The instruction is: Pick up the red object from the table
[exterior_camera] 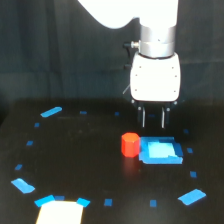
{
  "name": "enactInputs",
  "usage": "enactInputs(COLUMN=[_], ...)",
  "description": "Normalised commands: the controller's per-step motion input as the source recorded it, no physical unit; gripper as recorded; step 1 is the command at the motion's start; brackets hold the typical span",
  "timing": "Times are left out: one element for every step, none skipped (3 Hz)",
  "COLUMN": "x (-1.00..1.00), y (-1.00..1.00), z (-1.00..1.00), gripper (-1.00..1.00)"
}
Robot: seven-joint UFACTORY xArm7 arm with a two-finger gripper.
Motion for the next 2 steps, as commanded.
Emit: enactInputs(x=[0.53,0.65], y=[0.89,0.43], z=[-0.15,0.41], gripper=[1.0,1.0])
